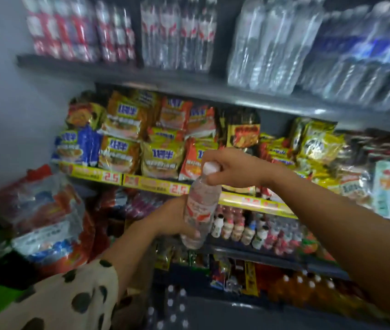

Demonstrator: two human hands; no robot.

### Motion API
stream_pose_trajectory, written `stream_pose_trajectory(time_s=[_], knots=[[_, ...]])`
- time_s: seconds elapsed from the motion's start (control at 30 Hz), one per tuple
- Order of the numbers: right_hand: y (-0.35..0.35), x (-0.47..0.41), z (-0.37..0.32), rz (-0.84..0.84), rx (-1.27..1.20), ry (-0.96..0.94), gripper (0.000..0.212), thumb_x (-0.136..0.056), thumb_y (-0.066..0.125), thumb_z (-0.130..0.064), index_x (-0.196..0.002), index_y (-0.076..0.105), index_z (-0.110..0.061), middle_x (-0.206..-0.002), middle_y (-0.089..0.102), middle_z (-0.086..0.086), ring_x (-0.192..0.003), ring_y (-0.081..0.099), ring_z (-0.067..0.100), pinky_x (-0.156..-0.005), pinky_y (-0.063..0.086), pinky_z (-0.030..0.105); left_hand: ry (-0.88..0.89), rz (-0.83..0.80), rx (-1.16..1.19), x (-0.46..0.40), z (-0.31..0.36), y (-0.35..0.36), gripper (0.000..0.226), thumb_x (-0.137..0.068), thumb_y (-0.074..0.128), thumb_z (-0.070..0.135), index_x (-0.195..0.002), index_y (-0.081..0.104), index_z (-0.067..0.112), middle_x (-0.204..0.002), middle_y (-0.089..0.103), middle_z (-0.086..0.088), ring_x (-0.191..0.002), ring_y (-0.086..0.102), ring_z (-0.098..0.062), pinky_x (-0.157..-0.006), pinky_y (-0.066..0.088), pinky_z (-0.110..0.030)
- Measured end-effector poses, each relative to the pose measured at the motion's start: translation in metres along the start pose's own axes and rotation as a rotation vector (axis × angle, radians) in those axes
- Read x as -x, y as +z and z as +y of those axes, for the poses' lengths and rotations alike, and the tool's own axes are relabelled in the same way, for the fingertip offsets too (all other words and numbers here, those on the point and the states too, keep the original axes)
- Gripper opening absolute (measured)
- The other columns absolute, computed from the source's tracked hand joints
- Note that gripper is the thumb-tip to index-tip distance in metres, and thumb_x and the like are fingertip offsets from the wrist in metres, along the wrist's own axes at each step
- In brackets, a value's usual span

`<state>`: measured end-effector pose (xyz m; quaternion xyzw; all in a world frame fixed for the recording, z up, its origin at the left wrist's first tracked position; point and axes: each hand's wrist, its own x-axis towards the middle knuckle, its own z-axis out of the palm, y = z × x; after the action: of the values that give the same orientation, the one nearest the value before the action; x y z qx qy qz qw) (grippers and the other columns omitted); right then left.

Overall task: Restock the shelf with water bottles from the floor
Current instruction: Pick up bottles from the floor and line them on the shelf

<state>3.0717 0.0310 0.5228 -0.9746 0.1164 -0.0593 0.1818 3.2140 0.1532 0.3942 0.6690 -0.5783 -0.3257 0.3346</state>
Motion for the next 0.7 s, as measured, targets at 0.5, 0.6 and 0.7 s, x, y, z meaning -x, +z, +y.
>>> stream_pose_trajectory(time_s=[0.5,0.6,0.7], knots=[[-0.150,-0.075,-0.110,0.495,0.170,0.059,0.024,-0.086,0.063,-0.035,-0.072,0.050,-0.021,-0.070,0.056,-0.006,-0.066,0.054,0.013,-0.053,0.038,0.026,0.240,0.234,-0.121,0.004,0.126,-0.173,0.041,-0.054,0.093,0.024,-0.086,0.066,0.027,-0.074,0.071,0.020,-0.070,0.065,0.008,-0.065,0.046,-0.011],[-0.176,-0.096,-0.126,0.585,0.283,0.071,0.020,-0.086,0.060,-0.032,-0.075,0.052,-0.017,-0.076,0.060,-0.001,-0.073,0.057,0.020,-0.060,0.041,0.030,0.260,0.269,-0.146,-0.004,0.146,-0.204,0.048,-0.058,0.091,0.026,-0.099,0.066,0.027,-0.095,0.073,0.012,-0.088,0.068,-0.002,-0.083,0.051,-0.023],[-0.207,-0.120,-0.128,0.661,0.344,0.101,0.020,-0.084,0.058,-0.034,-0.080,0.055,-0.014,-0.086,0.064,0.005,-0.080,0.059,0.026,-0.068,0.047,0.035,0.293,0.344,-0.188,-0.020,0.162,-0.236,0.056,-0.059,0.090,0.032,-0.109,0.065,0.023,-0.105,0.071,0.009,-0.096,0.066,-0.007,-0.090,0.049,-0.028]])
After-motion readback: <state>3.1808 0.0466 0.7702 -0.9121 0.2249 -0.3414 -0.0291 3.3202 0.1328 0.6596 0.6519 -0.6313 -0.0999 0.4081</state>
